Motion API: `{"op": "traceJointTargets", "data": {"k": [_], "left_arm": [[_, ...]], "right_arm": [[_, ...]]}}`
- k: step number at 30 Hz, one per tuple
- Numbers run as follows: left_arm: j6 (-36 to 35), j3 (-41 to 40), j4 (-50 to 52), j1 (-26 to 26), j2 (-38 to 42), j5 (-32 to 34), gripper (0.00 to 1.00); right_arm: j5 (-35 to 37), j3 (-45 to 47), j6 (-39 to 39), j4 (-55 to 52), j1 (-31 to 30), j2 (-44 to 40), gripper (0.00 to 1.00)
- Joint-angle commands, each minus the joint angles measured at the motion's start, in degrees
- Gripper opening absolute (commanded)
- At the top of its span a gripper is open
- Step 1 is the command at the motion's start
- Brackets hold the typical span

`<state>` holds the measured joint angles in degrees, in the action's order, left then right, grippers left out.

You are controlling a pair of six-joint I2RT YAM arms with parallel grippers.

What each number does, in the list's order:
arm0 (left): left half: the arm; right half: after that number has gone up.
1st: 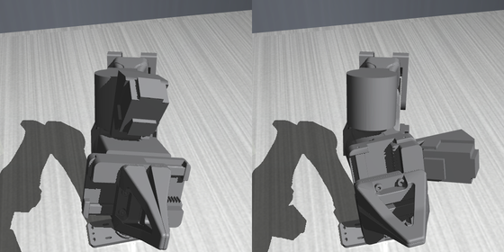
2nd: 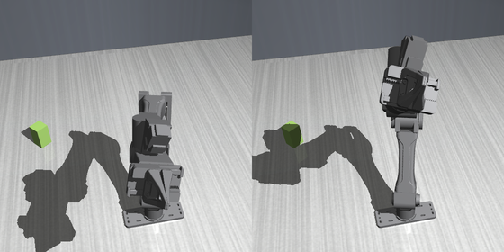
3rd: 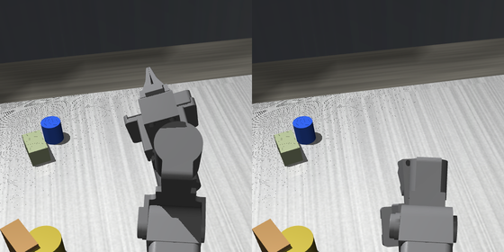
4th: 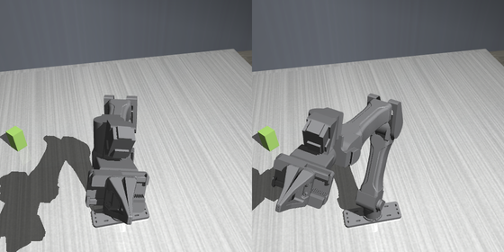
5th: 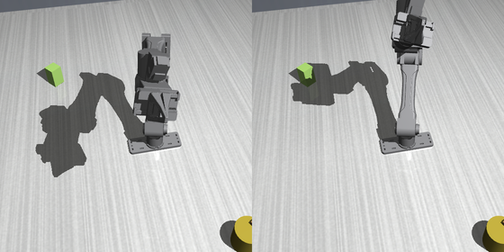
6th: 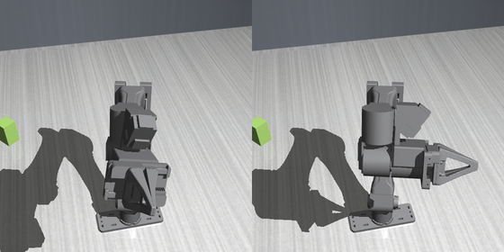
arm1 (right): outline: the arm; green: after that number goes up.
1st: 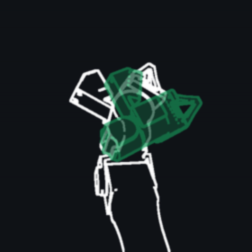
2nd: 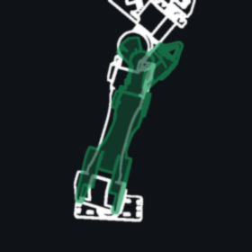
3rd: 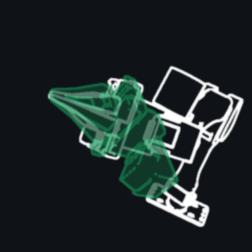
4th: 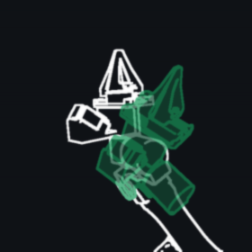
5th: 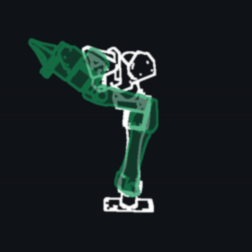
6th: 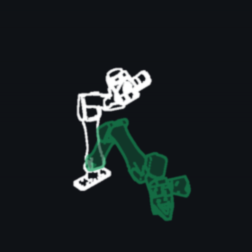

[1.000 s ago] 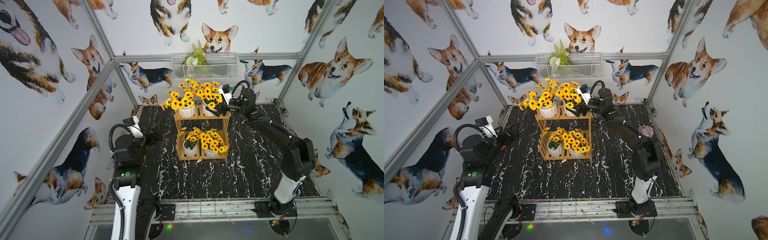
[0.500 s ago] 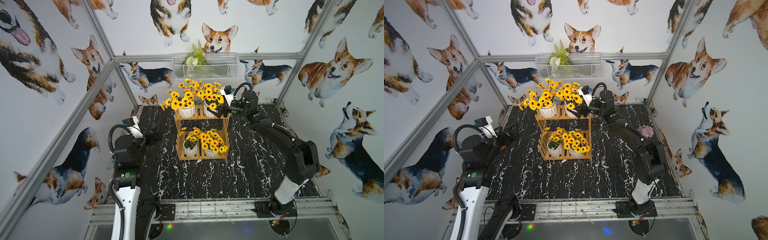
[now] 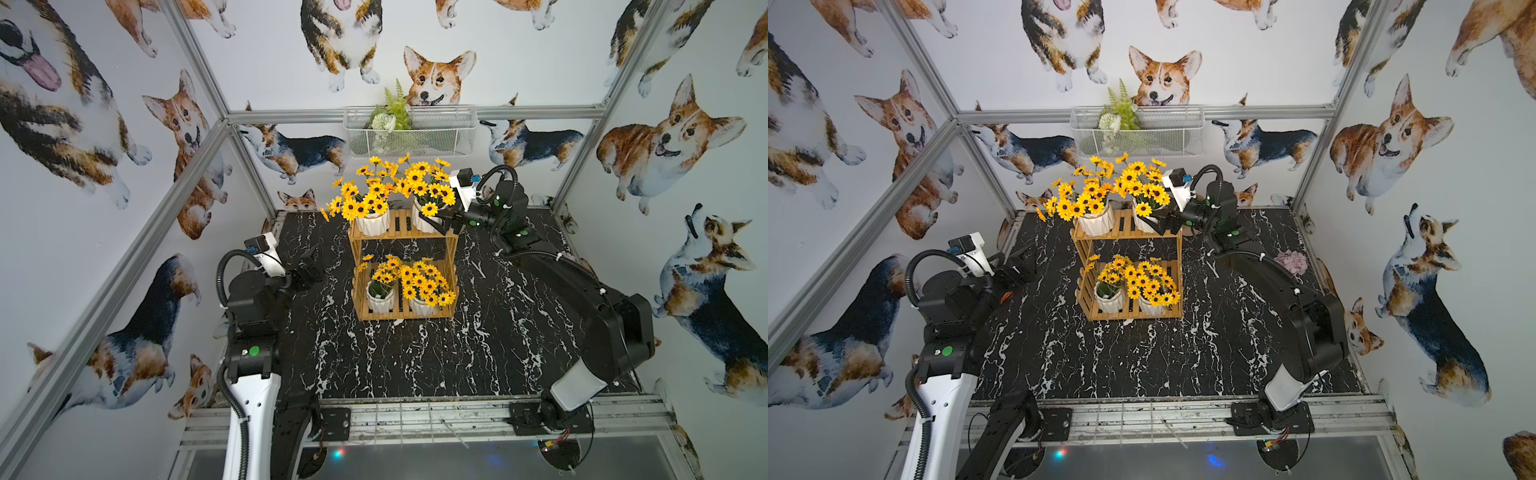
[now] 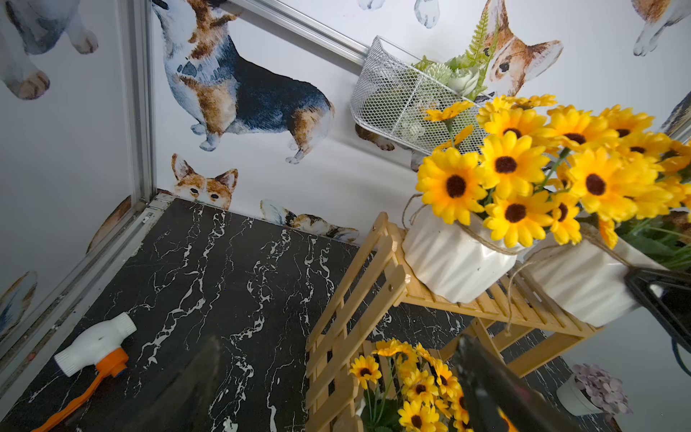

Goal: Take the sunflower pots off the shelves
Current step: Pick up the sunflower pot from the shelf.

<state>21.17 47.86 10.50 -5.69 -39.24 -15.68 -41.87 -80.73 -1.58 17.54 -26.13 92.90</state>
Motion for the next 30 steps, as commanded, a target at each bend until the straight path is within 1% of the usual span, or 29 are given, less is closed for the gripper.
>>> {"op": "traceJointTargets", "data": {"k": [1,6,7,20,25,30], "left_arm": [[-0.34,0.44,-0.2,-0.11,0.2,-0.27,1.0],[-0.28,0.48,-0.48,-0.11,0.27,-0.4,1.0],[-0.18,2.34,-0.48,-0.12,0.3,-0.4,1.0],[0.45,2.59,-1.71,-0.07,0.5,-1.2,1.0],[0.72,2.68,-2.23,-0.12,0.5,-1.57,1.0],[0.33,3.22,-2.24,-0.11,0.58,-2.4,1.0]], "right_arm": [[1.21,1.41,0.35,5.88,-0.06,-2.17,0.0],[2.05,3.36,0.92,5.63,-0.06,-4.57,0.0],[2.22,3.92,1.03,5.7,-0.06,-5.17,0.0],[4.96,11.75,0.91,6.54,-0.54,-13.51,0.0],[9.15,14.96,4.88,4.23,-3.71,-17.15,0.0],[11.39,18.58,5.54,3.49,-6.74,-20.57,0.0]]}}
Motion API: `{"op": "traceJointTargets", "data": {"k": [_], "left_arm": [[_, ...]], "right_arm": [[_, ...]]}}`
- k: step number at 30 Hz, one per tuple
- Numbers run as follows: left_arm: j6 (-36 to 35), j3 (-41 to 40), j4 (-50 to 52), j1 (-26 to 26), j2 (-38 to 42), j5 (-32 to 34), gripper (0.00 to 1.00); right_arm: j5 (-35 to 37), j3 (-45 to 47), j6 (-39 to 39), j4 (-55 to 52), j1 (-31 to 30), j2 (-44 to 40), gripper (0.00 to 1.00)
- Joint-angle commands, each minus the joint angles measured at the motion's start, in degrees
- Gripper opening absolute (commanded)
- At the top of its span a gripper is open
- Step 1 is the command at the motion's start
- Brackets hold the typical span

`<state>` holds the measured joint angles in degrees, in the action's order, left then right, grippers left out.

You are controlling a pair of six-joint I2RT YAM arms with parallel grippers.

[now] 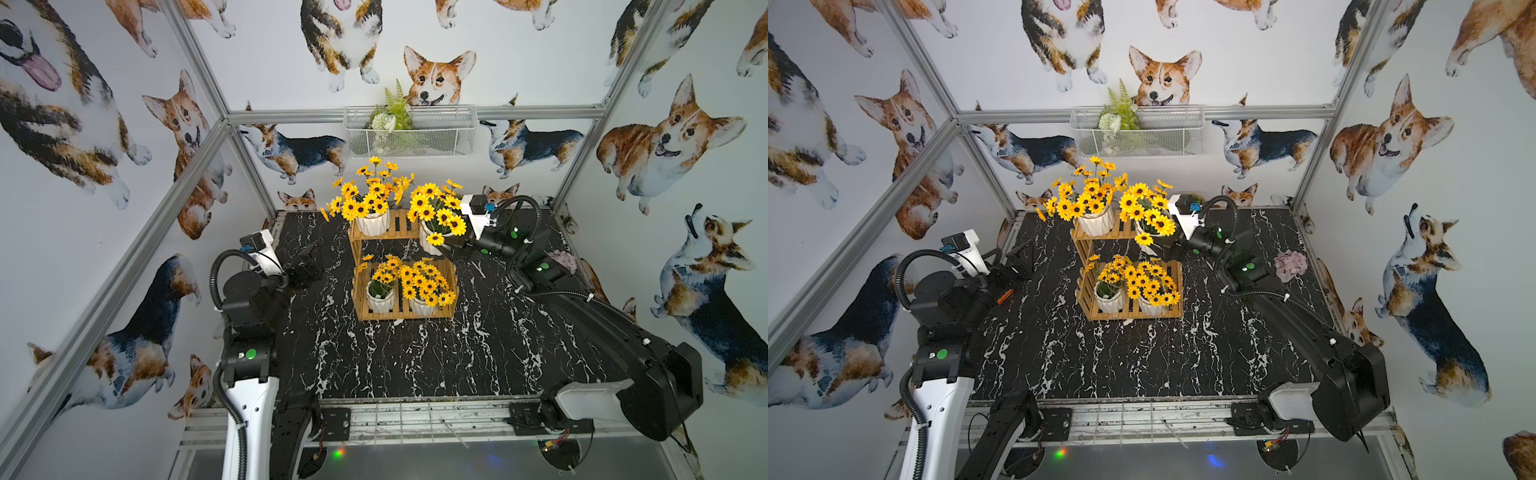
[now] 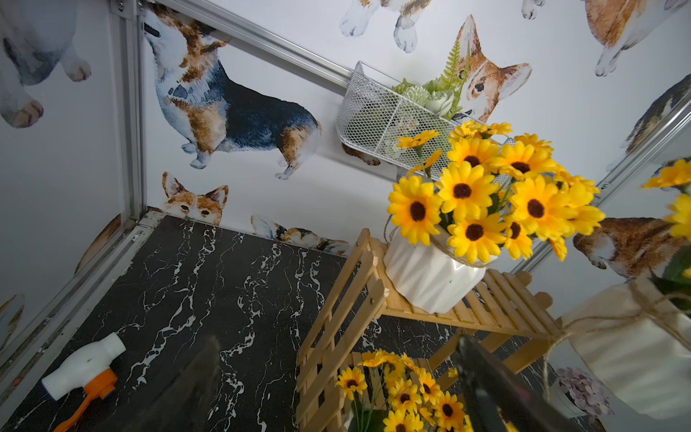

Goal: Take the sunflower pots off the shelves
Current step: Pick up the sunflower pot from the shelf, then place the sunflower pot at the center of the board.

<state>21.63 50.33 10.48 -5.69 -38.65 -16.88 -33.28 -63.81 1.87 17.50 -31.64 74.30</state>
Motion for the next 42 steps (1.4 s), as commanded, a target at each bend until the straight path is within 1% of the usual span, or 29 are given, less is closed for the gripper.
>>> {"op": "traceJointTargets", "data": {"k": [1,9,12,13,17,20,32,33,42], "left_arm": [[-0.26,0.89,-2.22,-0.1,0.06,-1.29,1.0],[0.17,1.64,-2.57,-0.09,-0.08,-2.71,1.0],[0.26,1.82,-3.07,-0.02,-0.31,-3.69,1.0],[0.26,1.9,-3.31,-0.02,-0.36,-4.01,1.0],[0.54,2.56,-3.54,-0.02,-0.51,-4.71,1.0],[0.87,3.26,-3.62,-0.02,-0.58,-5.43,1.0],[1.48,5.02,-2.88,-0.06,0.25,-6.59,1.0],[1.48,5.26,-2.75,-0.02,0.26,-6.8,1.0],[1.64,6.79,-2.04,-0.02,1.03,-8.46,1.0]], "right_arm": [[3.18,2.47,2.04,3.51,-1.74,-2.65,0.0],[6.79,9.67,1.55,4.0,-8.3,-8.97,0.0],[8.75,11.93,2.4,4.14,-11.38,-9.77,0.0],[9.04,12.57,2.49,4.17,-12.35,-11.42,0.0],[9.88,14.42,1.82,4.66,-15.16,-12.13,0.0],[11.15,16.56,1.47,6.91,-17.75,-12.34,0.0],[13.6,20.5,0.14,13.27,-23.97,-10.49,0.0],[13.92,20.81,-0.01,14.05,-24.53,-8.72,0.0],[15.61,22.37,-1.08,20.72,-28.28,-3.03,0.0]]}}
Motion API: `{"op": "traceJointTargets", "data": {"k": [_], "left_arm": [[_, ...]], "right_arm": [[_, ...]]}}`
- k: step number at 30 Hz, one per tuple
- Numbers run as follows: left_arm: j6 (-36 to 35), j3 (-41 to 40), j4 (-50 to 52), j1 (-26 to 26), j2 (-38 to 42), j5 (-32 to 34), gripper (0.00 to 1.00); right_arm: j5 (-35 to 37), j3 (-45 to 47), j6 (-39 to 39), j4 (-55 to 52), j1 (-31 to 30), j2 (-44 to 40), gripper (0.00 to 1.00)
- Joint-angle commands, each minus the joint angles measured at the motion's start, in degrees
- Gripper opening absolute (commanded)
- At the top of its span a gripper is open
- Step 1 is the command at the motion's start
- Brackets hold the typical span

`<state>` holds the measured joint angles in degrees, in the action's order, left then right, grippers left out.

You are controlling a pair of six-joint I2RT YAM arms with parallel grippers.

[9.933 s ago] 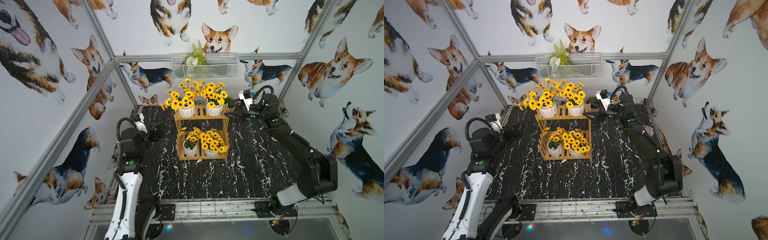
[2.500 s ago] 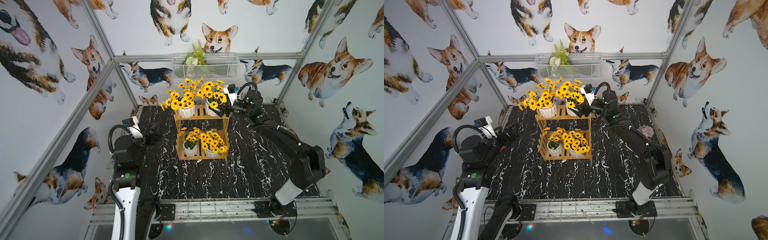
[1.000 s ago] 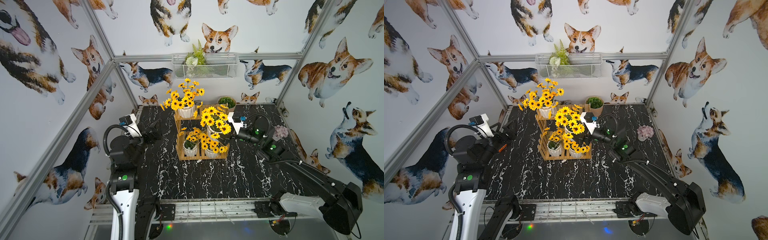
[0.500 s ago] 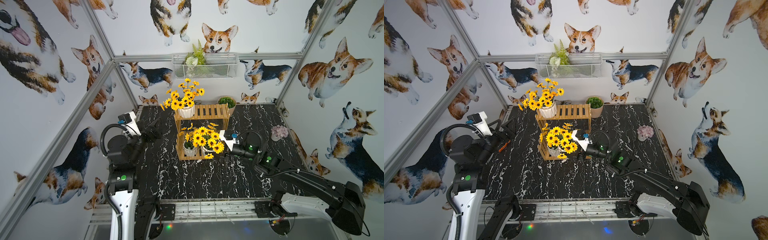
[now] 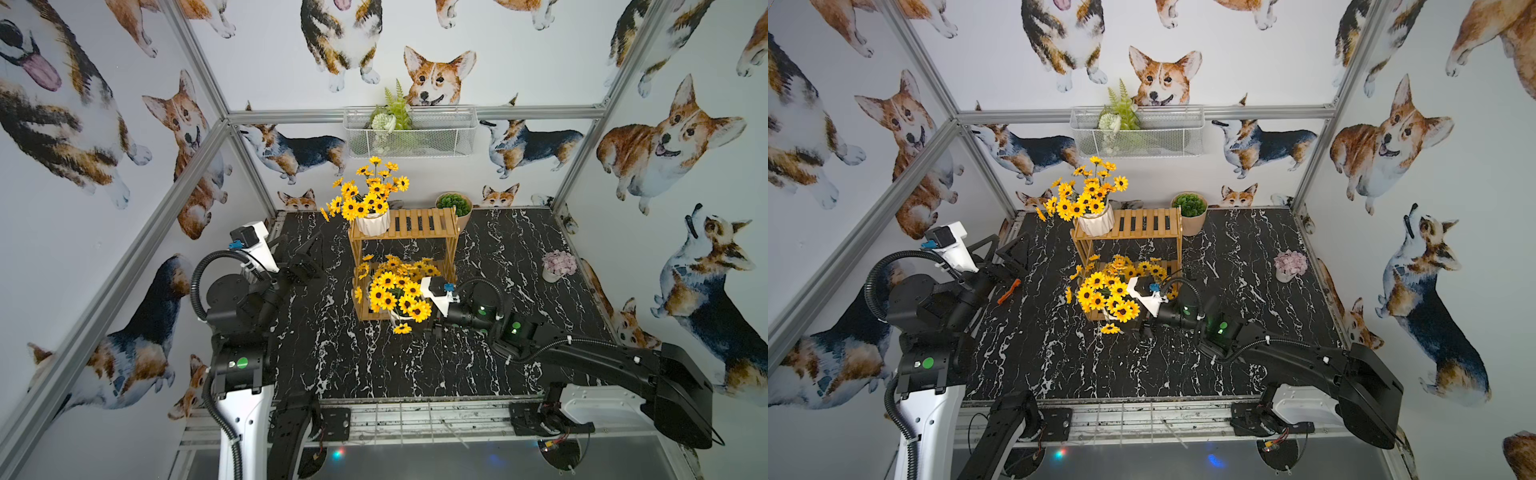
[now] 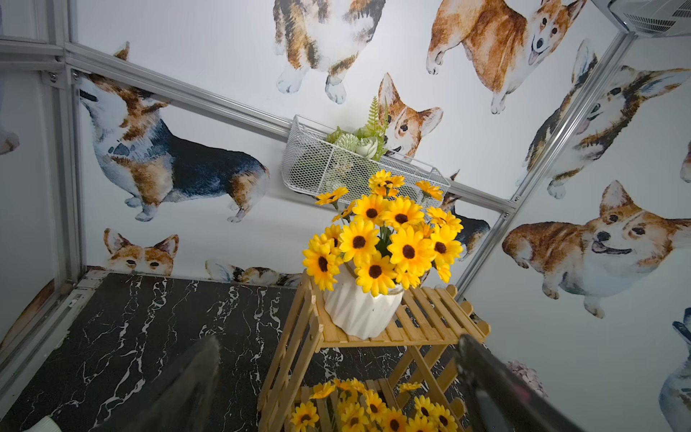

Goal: Take the sunflower pots off the shelves
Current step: Place the sunflower pot at the center of the board.

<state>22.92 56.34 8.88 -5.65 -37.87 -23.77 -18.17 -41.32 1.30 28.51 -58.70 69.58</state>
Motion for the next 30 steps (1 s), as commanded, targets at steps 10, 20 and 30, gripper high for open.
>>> {"op": "traceJointTargets", "data": {"k": [10,20,30], "left_arm": [[0.37,1.2,0.04,-0.06,1.13,-2.24,1.0],[0.68,2.42,-0.01,-0.06,1.25,-2.84,1.0],[1.12,2.46,-0.27,-0.11,1.31,-3.23,1.0]], "right_arm": [[2.18,0.32,-0.93,15.97,-4.17,9.04,0.0],[1.88,0.37,-2.79,22.9,-5.62,16.91,0.0],[0.8,-1.08,-3.63,28.46,-8.31,25.03,0.0]]}}
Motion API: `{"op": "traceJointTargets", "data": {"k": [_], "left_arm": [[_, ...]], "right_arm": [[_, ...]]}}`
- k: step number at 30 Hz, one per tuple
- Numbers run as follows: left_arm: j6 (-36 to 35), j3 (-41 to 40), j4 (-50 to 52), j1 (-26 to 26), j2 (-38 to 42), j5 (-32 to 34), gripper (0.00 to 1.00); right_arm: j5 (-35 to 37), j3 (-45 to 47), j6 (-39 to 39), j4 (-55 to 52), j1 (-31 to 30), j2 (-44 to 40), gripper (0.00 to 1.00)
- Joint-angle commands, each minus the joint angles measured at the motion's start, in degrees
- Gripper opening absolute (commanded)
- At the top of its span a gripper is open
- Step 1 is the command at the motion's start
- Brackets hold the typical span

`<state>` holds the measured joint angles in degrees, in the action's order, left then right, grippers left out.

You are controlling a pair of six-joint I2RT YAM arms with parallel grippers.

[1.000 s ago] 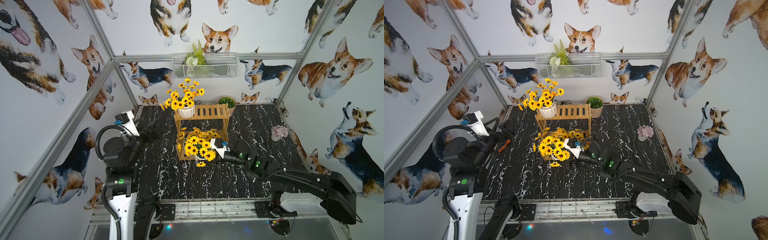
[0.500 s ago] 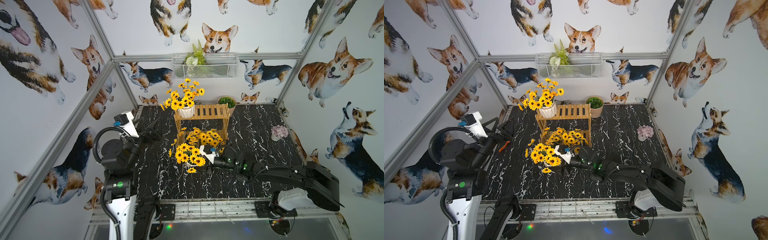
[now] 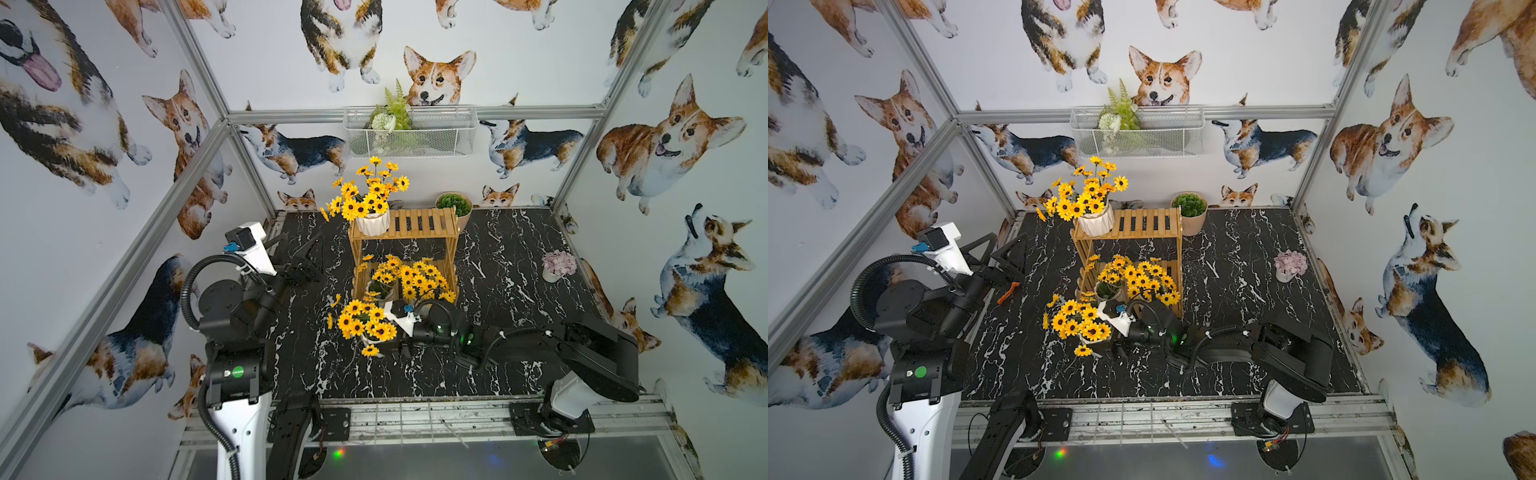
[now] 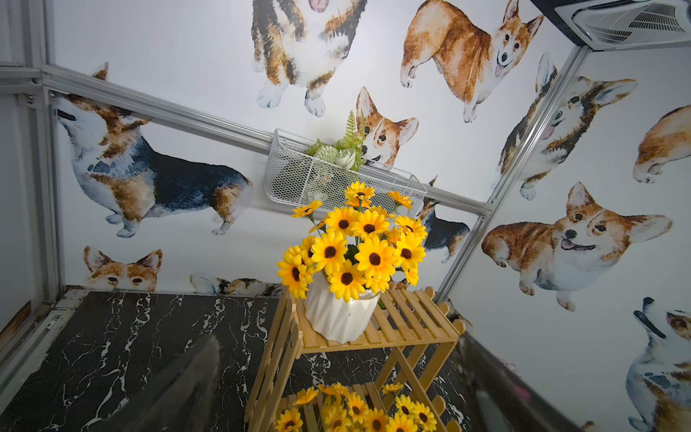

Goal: Take the sunflower pots off the shelves
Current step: Place the sunflower pot at the center of the board.

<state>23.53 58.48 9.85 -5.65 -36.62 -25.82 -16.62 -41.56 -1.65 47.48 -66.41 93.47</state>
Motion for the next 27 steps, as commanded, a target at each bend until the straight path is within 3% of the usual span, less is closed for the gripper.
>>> {"op": "traceJointTargets", "data": {"k": [1,27], "left_arm": [[0.47,0.32,-1.16,-0.06,-0.01,-1.25,1.0],[0.03,1.42,-0.18,0.55,-0.57,-1.34,1.0]], "right_arm": [[-1.03,-1.1,-0.61,9.92,-0.86,2.04,0.0],[-4.87,-9.61,-0.77,18.96,-2.59,20.69,0.0]]}}
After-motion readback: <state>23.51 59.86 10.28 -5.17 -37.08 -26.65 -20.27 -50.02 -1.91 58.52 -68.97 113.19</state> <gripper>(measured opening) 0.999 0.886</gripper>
